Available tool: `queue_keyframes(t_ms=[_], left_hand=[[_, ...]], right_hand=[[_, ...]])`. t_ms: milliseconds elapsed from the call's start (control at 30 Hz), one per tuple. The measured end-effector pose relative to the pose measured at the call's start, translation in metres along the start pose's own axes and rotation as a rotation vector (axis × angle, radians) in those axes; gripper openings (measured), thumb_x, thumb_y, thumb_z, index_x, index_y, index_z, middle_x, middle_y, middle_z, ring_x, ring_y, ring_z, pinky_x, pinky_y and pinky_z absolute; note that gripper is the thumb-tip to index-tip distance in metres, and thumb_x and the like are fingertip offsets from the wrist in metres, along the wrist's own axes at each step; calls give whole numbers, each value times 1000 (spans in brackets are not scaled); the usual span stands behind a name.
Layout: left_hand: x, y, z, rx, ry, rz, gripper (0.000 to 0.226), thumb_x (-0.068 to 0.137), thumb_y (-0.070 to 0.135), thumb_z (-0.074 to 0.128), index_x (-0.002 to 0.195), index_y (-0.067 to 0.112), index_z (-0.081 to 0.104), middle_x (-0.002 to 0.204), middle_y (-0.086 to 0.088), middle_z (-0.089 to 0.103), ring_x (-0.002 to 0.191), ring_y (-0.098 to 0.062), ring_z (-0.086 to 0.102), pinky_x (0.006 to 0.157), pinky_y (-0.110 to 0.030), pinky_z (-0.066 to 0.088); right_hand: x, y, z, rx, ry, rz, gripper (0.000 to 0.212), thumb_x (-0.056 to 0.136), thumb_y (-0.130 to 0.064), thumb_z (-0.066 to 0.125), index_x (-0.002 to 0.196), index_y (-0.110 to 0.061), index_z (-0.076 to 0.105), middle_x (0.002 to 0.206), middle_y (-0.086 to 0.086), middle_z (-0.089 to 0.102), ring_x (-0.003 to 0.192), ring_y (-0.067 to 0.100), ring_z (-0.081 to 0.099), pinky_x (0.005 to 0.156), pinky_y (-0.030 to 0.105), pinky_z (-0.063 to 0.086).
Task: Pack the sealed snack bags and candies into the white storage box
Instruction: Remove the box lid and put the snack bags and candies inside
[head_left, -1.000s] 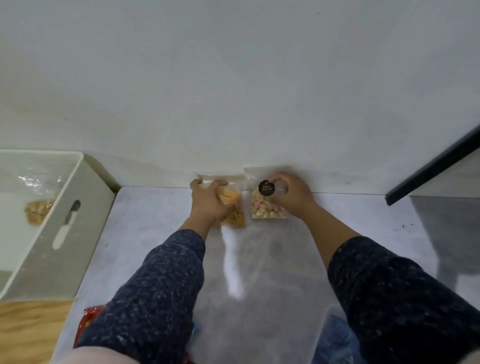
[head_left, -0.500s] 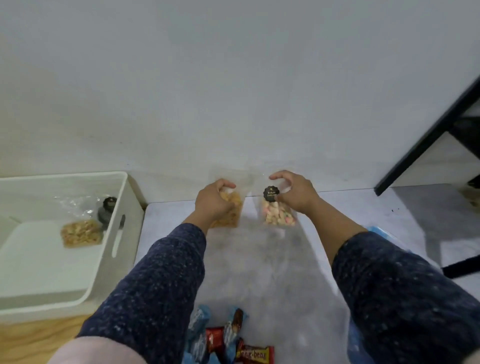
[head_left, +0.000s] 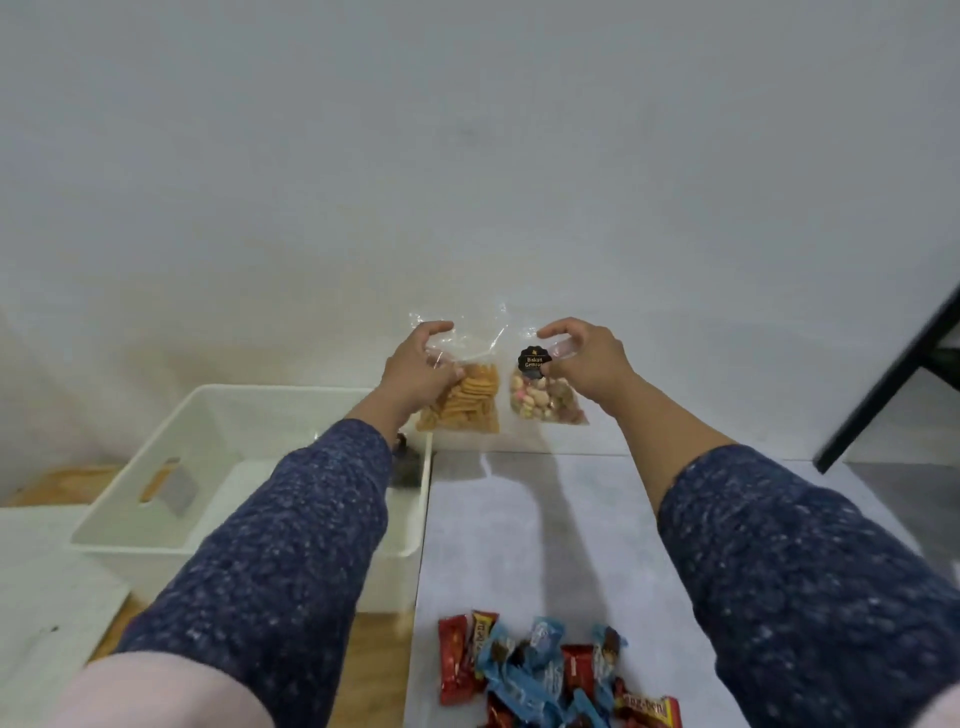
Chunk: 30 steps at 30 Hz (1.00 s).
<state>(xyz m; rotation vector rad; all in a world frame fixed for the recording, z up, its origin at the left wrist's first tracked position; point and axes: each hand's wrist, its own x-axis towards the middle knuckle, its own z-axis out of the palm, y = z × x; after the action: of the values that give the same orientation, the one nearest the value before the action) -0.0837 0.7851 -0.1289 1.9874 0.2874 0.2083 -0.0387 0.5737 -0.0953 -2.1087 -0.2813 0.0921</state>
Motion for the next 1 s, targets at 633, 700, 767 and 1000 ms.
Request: queue_keyframes(t_ms=[633,700,767,1000], left_hand=[[-20,-157,-146,-84,60,-403,48,84,12,69,126,25,50,100,-6,52,67,-16,57,56,-28,51],[-8,-182,-145,-87,19,-440,50,82,14,71,125,27,50,107,-9,52,69,-19,57,60,-30,53],[2,-207,-143,-73,-23,-459,52,80,17,73,125,29,50,109,-10,52,78,-22,58,68,-34,55],[27,-263,-130,-77,-115,-512,54,76,26,76,123,32,51,96,0,56,96,-24,60,86,-41,56]], right_hand=[[11,-26,234,35,-229,113,37,76,2,64,105,-21,66,93,2,55,80,16,53,56,10,39],[15,-12,256,12,-218,151,35,77,2,65,104,-20,66,93,0,53,74,14,52,58,16,40],[19,1,274,-3,-205,194,33,77,2,65,95,-25,64,87,-3,54,73,14,54,57,19,41],[36,39,321,-29,-163,345,42,77,10,51,76,-32,58,97,3,61,83,22,63,50,20,47]])
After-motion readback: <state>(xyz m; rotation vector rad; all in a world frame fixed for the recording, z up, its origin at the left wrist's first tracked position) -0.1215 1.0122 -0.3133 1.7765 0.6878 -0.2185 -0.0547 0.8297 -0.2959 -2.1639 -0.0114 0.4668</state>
